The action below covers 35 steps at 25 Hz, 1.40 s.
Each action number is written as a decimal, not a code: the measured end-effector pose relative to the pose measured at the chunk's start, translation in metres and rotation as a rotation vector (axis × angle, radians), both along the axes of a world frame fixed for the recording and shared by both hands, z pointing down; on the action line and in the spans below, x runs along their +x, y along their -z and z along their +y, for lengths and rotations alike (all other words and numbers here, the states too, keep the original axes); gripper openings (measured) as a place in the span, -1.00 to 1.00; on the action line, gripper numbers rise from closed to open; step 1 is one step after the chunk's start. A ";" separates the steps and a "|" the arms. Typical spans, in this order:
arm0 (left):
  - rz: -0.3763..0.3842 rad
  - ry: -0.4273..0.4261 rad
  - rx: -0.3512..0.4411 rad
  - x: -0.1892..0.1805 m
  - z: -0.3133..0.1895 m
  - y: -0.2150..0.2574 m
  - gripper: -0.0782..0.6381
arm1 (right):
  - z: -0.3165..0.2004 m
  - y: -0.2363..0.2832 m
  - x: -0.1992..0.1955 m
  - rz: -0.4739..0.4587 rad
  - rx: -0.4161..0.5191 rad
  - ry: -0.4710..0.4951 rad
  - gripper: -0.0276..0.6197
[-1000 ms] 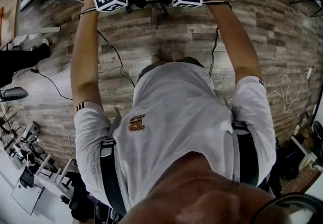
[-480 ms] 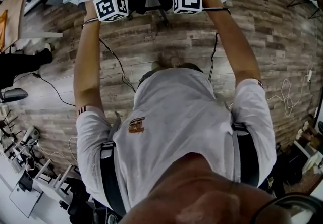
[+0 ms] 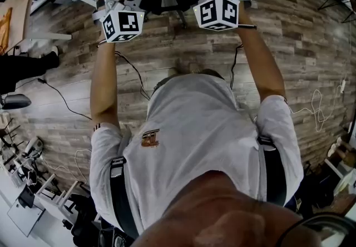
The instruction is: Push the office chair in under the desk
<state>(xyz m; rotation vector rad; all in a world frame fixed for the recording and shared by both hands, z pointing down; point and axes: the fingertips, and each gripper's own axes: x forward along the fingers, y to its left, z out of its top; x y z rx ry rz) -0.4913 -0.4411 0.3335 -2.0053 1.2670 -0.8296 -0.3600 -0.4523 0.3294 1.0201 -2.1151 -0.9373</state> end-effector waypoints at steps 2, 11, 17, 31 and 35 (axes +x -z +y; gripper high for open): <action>0.119 -0.020 -0.011 0.009 0.016 0.007 0.18 | 0.016 0.009 -0.004 -0.111 -0.049 0.037 -0.12; 0.799 -0.156 -0.137 0.038 0.074 0.044 -0.12 | 0.081 0.034 -0.025 -0.525 -0.260 0.234 -0.23; 0.896 -0.194 -0.155 0.048 0.091 0.043 -0.58 | 0.101 0.041 -0.031 -0.760 -0.419 0.340 -0.72; 0.949 -0.220 -0.174 0.067 0.097 0.045 -0.73 | 0.111 0.036 -0.035 -0.895 -0.568 0.427 -0.81; 0.952 -0.210 -0.174 0.069 0.096 0.044 -0.73 | 0.108 0.033 -0.032 -0.893 -0.579 0.422 -0.81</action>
